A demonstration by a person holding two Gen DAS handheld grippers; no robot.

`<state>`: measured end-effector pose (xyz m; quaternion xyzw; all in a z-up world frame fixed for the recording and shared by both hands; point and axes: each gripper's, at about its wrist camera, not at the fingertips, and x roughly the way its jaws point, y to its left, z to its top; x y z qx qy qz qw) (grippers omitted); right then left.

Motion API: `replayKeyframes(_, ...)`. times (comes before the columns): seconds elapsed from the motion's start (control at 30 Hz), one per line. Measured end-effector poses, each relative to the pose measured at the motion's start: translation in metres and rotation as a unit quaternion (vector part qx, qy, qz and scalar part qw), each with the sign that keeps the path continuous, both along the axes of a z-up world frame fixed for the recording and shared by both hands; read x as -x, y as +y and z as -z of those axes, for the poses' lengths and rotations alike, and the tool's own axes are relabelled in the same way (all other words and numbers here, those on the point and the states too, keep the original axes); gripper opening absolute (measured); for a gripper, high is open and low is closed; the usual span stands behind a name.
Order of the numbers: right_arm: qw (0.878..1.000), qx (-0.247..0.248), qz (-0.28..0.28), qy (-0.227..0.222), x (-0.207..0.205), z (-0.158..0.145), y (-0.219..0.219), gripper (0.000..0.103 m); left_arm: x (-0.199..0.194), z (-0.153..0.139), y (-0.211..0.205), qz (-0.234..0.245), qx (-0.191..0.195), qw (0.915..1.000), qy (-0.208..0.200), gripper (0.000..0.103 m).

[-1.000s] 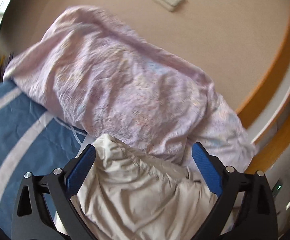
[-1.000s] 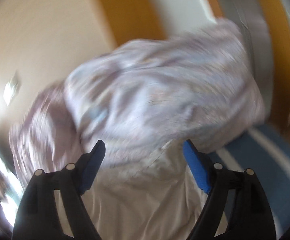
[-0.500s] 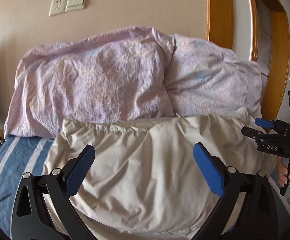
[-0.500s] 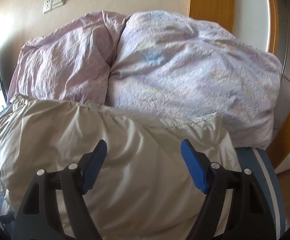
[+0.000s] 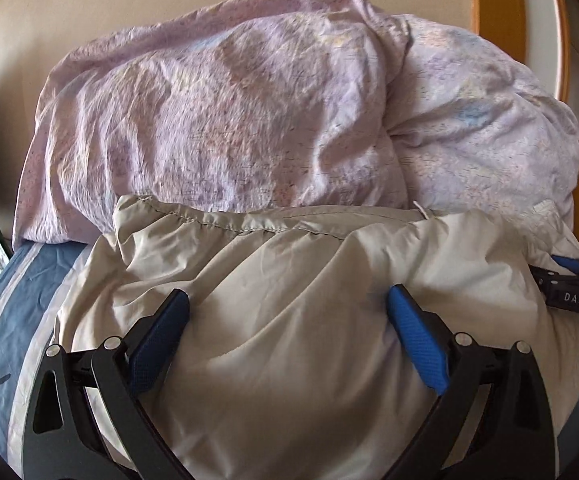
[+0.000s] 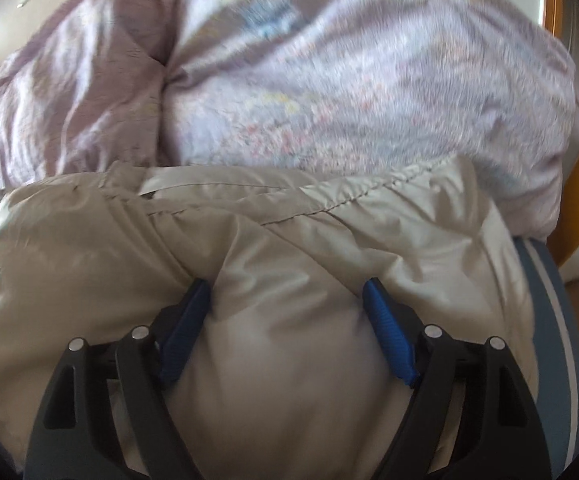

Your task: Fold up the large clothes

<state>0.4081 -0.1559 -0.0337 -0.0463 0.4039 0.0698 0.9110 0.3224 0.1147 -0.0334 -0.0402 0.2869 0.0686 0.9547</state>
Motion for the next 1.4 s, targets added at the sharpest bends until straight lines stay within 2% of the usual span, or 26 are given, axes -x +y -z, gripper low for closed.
replayKeyframes(0.43,0.999,0.013,0.020,0.029,-0.030,0.023,0.010,0.087,-0.035,0.020,0.011,-0.035,0.030,0.9981,0.041,0.102)
replayKeyframes(0.57,0.999,-0.023,0.014,0.024,-0.022,0.015,-0.006,0.083,-0.026,0.016,0.014,-0.029,0.045,0.9973,0.051,0.102)
replayKeyframes(0.7,0.997,-0.074,0.015,-0.017,0.002,-0.010,-0.034,0.080,-0.002,0.002,0.030,-0.024,0.079,0.9956,0.044,0.102)
replayKeyframes(0.87,0.994,-0.083,0.044,-0.049,0.019,-0.024,-0.064,0.077,0.023,-0.017,0.052,-0.062,0.041,0.9973,-0.002,0.102)
replayKeyframes(1.03,0.994,-0.082,0.062,-0.029,0.016,-0.018,-0.075,0.072,0.015,-0.010,0.068,-0.085,0.039,0.9955,0.014,0.102)
replayKeyframes(1.2,0.995,-0.053,0.085,0.024,-0.004,0.011,-0.076,0.070,0.001,0.011,0.079,-0.120,0.023,0.9916,0.042,0.102)
replayKeyframes(1.27,0.994,-0.056,0.093,0.033,-0.011,0.016,-0.079,0.070,-0.004,0.020,0.089,-0.137,0.036,0.9883,0.057,0.102)
replayKeyframes(1.4,0.993,-0.054,0.100,0.044,-0.014,0.021,-0.079,0.071,-0.013,0.040,0.116,-0.147,0.122,0.9778,0.086,0.102)
